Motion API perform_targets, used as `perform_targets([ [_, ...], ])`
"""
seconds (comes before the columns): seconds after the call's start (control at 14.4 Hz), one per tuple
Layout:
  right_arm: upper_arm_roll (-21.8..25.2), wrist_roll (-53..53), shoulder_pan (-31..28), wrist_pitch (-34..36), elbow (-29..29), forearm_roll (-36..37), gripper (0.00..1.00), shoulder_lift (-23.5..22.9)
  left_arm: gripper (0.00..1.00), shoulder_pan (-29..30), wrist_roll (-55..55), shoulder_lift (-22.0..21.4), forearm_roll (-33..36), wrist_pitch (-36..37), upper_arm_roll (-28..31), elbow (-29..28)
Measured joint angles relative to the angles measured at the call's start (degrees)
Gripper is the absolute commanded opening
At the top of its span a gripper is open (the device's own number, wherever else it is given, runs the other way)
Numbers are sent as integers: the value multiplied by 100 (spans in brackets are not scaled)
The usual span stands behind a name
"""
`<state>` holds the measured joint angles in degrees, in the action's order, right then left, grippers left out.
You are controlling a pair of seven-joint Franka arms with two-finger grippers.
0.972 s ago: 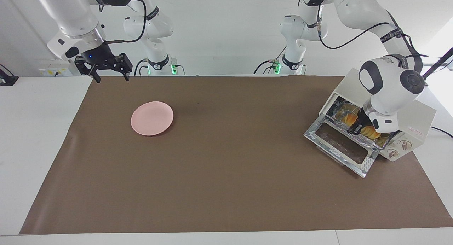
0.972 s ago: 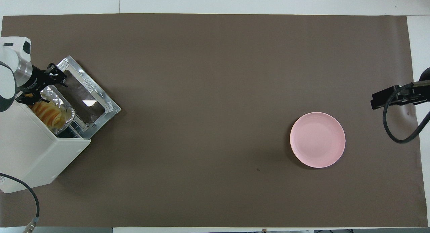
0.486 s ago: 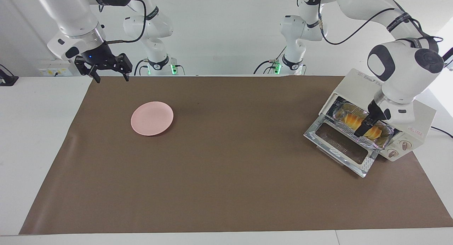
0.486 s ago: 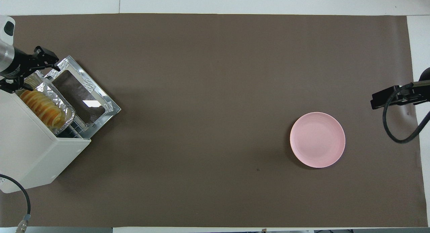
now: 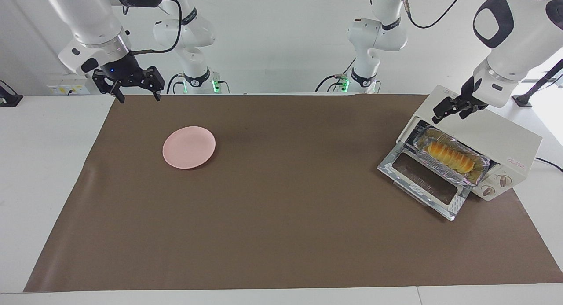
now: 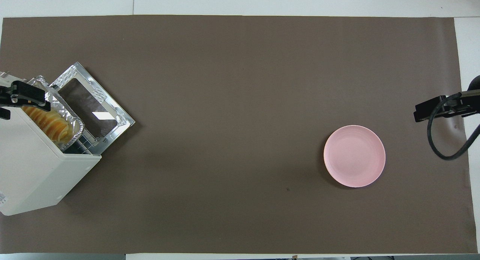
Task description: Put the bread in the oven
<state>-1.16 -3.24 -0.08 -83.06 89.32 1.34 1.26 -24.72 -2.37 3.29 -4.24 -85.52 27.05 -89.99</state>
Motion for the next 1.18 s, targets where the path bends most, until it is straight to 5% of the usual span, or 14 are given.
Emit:
perform_targets([
  [0.28,0,0,0,0,0,0,100,0,100,2065,40,-227,177,233,-2657,2],
  [0.35,0,0,0,0,0,0,100,0,100,2245,40,-335,191,301,-2882,-29],
  [1.18,0,0,0,0,0,0,100,0,100,2300,226,-558,199,98,-2979,-287],
])
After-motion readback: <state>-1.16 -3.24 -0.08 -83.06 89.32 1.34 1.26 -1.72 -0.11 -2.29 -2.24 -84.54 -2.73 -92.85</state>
